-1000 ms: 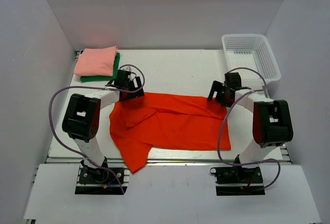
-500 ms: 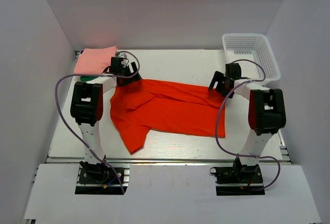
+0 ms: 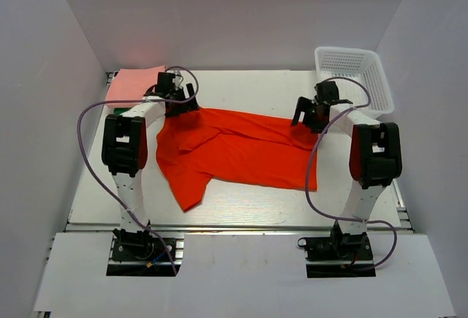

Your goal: Fold and stack the t-shirts

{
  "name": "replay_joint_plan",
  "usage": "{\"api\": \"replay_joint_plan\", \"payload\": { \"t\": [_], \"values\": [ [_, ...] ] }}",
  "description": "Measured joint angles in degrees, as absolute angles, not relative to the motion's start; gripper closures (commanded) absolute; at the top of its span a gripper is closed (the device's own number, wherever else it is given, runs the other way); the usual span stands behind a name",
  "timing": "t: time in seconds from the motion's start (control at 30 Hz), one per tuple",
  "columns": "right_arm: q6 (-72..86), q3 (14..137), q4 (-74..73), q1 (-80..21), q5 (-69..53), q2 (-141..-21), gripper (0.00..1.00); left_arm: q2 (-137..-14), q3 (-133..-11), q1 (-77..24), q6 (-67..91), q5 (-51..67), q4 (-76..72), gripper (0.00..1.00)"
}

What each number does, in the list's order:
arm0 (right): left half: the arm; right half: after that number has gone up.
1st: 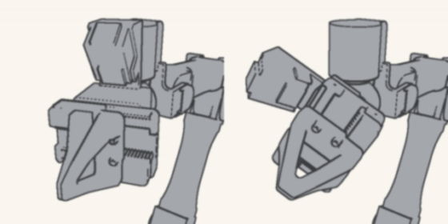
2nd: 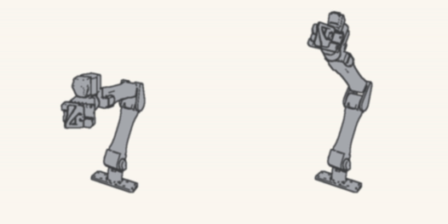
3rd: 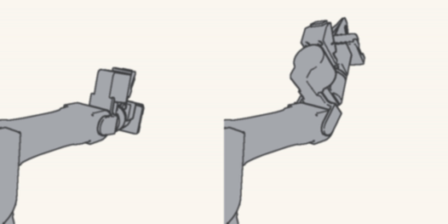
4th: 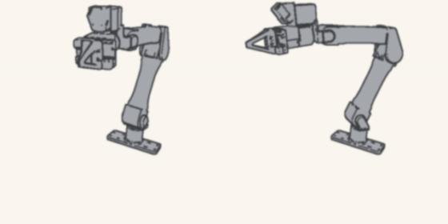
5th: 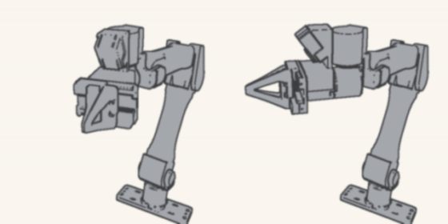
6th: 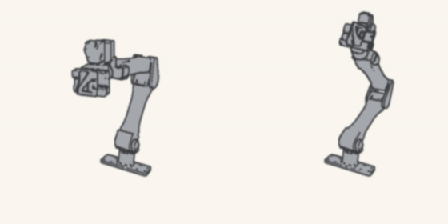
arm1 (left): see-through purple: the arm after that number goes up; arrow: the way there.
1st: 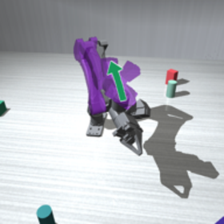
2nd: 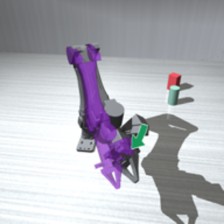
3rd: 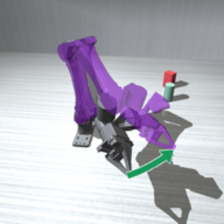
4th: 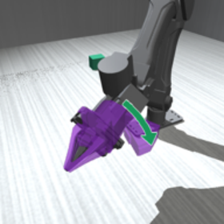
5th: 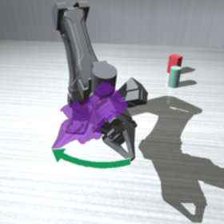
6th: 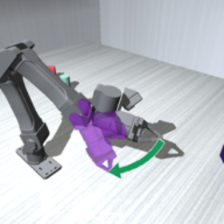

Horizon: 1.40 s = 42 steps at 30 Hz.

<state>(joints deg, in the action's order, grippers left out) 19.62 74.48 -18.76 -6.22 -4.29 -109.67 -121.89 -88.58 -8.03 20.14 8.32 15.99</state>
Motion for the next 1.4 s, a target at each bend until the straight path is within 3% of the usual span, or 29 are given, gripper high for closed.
{"api": "replay_joint_plan", "payload": {
  "t": [0.1, 0.3, 0.53, 0.83, 1.07, 1.4],
  "values": [
    [18.0, 73.8, -18.9, -7.6, -5.0, -106.0, 0.1, -117.1, -86.7, -8.3, 19.5, 6.6, 19.0, 0.0],
    [16.4, 66.1, -17.0, -10.8, -5.1, -90.5, 0.1, -95.1, -72.5, -8.6, 21.1, 4.9, 22.4, 0.0],
    [19.2, 51.1, -14.5, -12.1, -4.6, -77.1, 0.1, -70.8, -48.6, -10.4, 27.8, 6.3, 25.5, 0.0],
    [21.3, 43.4, -15.0, -12.6, -4.8, -73.2, 0.1, -59.0, -37.4, -11.9, 30.5, 6.9, 38.2, 0.0],
    [21.8, 38.4, -15.6, -13.2, -3.1, -65.5, 0.1, -52.4, -30.4, -13.0, 33.3, 11.8, 39.9, 0.0],
    [21.7, 49.6, -16.5, -12.3, 5.5, -79.8, 0.1, -53.4, -29.5, -13.7, 34.6, 12.1, 41.3, 0.0]
  ]
}}
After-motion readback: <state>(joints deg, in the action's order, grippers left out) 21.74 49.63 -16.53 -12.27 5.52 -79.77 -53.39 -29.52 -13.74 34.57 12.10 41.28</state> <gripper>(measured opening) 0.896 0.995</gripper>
